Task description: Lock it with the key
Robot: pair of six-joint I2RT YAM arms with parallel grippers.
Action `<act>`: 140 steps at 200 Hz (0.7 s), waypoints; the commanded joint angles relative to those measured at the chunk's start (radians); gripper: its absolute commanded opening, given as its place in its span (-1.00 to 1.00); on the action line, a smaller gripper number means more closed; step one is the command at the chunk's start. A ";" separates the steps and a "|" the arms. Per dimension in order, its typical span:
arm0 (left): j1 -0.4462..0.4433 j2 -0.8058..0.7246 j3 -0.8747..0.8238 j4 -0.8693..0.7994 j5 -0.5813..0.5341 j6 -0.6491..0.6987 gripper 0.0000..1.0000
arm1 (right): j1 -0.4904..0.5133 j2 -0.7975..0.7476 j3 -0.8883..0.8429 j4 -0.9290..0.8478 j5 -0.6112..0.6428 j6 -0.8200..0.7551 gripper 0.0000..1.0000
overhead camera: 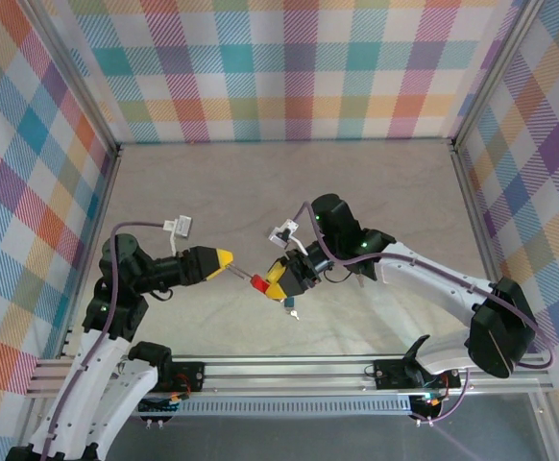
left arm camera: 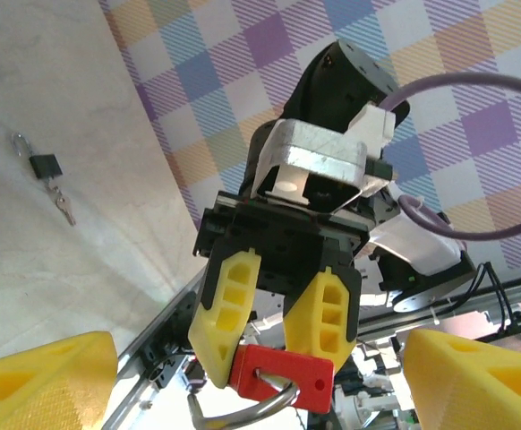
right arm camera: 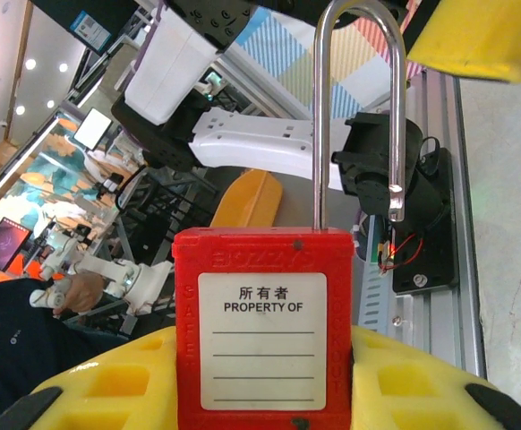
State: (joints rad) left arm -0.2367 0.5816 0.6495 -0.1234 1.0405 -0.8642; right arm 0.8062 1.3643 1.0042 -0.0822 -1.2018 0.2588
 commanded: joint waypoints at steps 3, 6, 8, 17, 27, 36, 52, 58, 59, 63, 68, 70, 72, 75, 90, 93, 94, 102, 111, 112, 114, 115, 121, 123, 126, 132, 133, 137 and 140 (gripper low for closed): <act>-0.021 -0.031 0.004 -0.058 0.039 0.051 0.64 | 0.011 -0.004 0.024 0.080 -0.077 0.039 -1.00; -0.021 -0.031 0.002 -0.058 0.040 0.051 0.63 | 0.012 -0.002 0.024 0.083 -0.080 0.043 -1.00; -0.021 -0.031 0.002 -0.058 0.040 0.052 0.63 | 0.013 -0.001 0.024 0.083 -0.082 0.044 -1.00; -0.023 -0.032 -0.001 -0.056 0.041 0.051 0.59 | 0.019 0.004 0.025 0.082 -0.077 0.043 -1.00; -0.024 -0.036 -0.004 -0.047 0.044 0.047 0.53 | 0.023 0.007 0.024 0.084 -0.079 0.043 -1.00; -0.026 -0.039 -0.004 -0.042 0.047 0.044 0.50 | 0.026 0.008 0.026 0.078 -0.075 0.040 -1.00; -0.029 -0.038 -0.002 -0.047 0.052 0.049 0.48 | 0.030 0.010 0.028 0.073 -0.080 0.036 -1.00; -0.032 -0.037 -0.001 -0.047 0.053 0.049 0.44 | 0.030 0.010 0.029 0.070 -0.075 0.034 -1.00; -0.032 -0.037 -0.001 -0.047 0.053 0.049 0.44 | 0.030 0.010 0.029 0.069 -0.075 0.034 -1.00; -0.032 -0.037 0.001 -0.047 0.054 0.051 0.42 | 0.031 0.011 0.028 0.068 -0.075 0.034 -1.00; -0.033 -0.037 0.002 -0.049 0.058 0.053 0.39 | 0.031 0.012 0.028 0.071 -0.079 0.034 -1.00; -0.033 -0.037 0.003 -0.050 0.059 0.054 0.38 | 0.031 0.013 0.028 0.070 -0.081 0.034 -1.00; -0.034 -0.038 0.003 -0.052 0.059 0.055 0.38 | 0.031 0.013 0.028 0.070 -0.082 0.034 -1.00; -0.035 -0.038 0.004 -0.053 0.061 0.056 0.38 | 0.031 0.013 0.029 0.071 -0.079 0.034 -1.00; -0.041 -0.039 0.007 -0.059 0.066 0.058 0.35 | 0.031 0.018 0.029 0.068 -0.076 0.034 -1.00; -0.043 -0.040 0.008 -0.062 0.069 0.059 0.33 | 0.031 0.019 0.030 0.068 -0.078 0.036 -1.00; -0.043 -0.040 0.009 -0.062 0.070 0.060 0.33 | 0.031 0.020 0.031 0.069 -0.078 0.038 -1.00; -0.044 -0.043 0.009 -0.064 0.074 0.060 0.29 | 0.031 0.023 0.031 0.075 -0.076 0.043 -1.00; -0.048 -0.046 0.009 -0.064 0.078 0.059 0.28 | 0.031 0.027 0.029 0.092 -0.083 0.059 -1.00; -0.048 -0.046 0.009 -0.064 0.078 0.059 0.28 | 0.031 0.027 0.029 0.095 -0.083 0.062 -1.00; -0.049 -0.046 0.008 -0.064 0.079 0.060 0.27 | 0.031 0.028 0.027 0.102 -0.084 0.066 -1.00; -0.049 -0.046 0.007 -0.064 0.079 0.059 0.27 | 0.031 0.029 0.027 0.108 -0.084 0.072 -1.00; -0.050 -0.048 0.007 -0.064 0.083 0.057 0.25 | 0.031 0.029 0.025 0.121 -0.084 0.081 -1.00; -0.050 -0.049 0.007 -0.064 0.085 0.058 0.24 | 0.031 0.029 0.025 0.124 -0.084 0.085 -1.00; -0.051 -0.049 0.007 -0.065 0.088 0.056 0.22 | 0.031 0.029 0.025 0.131 -0.085 0.089 -1.00; -0.053 -0.052 0.007 -0.065 0.093 0.056 0.21 | 0.031 0.030 0.024 0.141 -0.088 0.098 -1.00; -0.053 -0.052 0.007 -0.065 0.093 0.056 0.21 | 0.031 0.030 0.025 0.142 -0.088 0.100 -1.00; -0.053 -0.054 0.008 -0.067 0.096 0.056 0.18 | 0.031 0.031 0.028 0.145 -0.086 0.102 -1.00; -0.054 -0.054 0.009 -0.067 0.097 0.057 0.16 | 0.031 0.031 0.029 0.141 -0.084 0.101 -1.00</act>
State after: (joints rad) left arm -0.2768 0.5484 0.6495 -0.1837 1.0916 -0.8150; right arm 0.8318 1.3872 1.0042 -0.0177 -1.2407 0.3271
